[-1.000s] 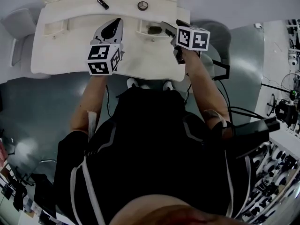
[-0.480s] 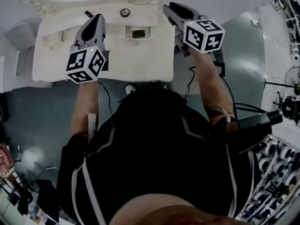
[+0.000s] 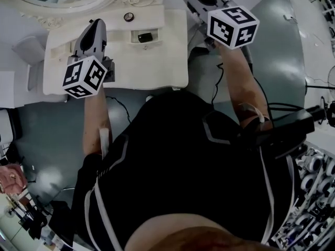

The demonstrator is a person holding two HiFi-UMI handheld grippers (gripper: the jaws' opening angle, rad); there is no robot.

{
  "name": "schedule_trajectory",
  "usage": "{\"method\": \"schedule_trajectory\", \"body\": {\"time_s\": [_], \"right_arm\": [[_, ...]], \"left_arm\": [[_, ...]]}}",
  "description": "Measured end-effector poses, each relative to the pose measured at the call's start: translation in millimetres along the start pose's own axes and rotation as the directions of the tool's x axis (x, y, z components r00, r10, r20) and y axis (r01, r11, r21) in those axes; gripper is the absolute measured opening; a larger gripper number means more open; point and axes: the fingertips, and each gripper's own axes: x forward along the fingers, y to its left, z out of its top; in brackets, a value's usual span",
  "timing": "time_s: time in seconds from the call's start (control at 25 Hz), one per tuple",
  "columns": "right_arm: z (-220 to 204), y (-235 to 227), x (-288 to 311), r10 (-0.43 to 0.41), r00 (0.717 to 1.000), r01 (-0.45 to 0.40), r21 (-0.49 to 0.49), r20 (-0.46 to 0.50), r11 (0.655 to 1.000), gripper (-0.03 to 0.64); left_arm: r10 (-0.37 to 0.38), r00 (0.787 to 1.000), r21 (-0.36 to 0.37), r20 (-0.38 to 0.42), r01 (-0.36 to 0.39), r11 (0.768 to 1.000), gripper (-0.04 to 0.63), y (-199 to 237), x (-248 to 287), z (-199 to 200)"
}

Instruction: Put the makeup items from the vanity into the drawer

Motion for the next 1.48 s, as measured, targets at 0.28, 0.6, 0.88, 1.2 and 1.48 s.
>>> {"method": "schedule_trajectory", "body": {"time_s": [0.28, 0.6, 0.88, 1.2, 1.48], "right_arm": [[16, 6, -13, 0.036, 0.999, -0.034, -0.047, 0.033, 0.998, 0.005], [16, 9, -11, 0.049, 0.998, -0.048, -0.054, 0.031, 0.997, 0.005], [15, 6, -9, 0.042, 0.998, -0.04, -0.055, 0.037, 0.998, 0.005], [18, 2, -4, 0.047, 0.998, -0.044, -0.075, 0.034, 0.996, 0.005], [22, 5, -1, 0.05, 0.998, -0.046, -0.084, 0.048, 0.995, 0.005]], "left_arm": [[0.059, 0.998, 0.051, 0.003, -0.059, 0.997, 0.003, -12, -9, 14], [0.118, 0.992, 0.029, 0.034, -0.119, 0.992, 0.003, -8, -19, 23], [0.111, 0.994, 0.046, 0.005, -0.112, 0.993, 0.003, -12, -17, 19], [0.132, 0.991, 0.07, 0.007, -0.132, 0.989, 0.003, -11, -13, 18], [0.102, 0.995, 0.098, 0.006, -0.102, 0.99, 0.003, -15, -14, 26]]}}
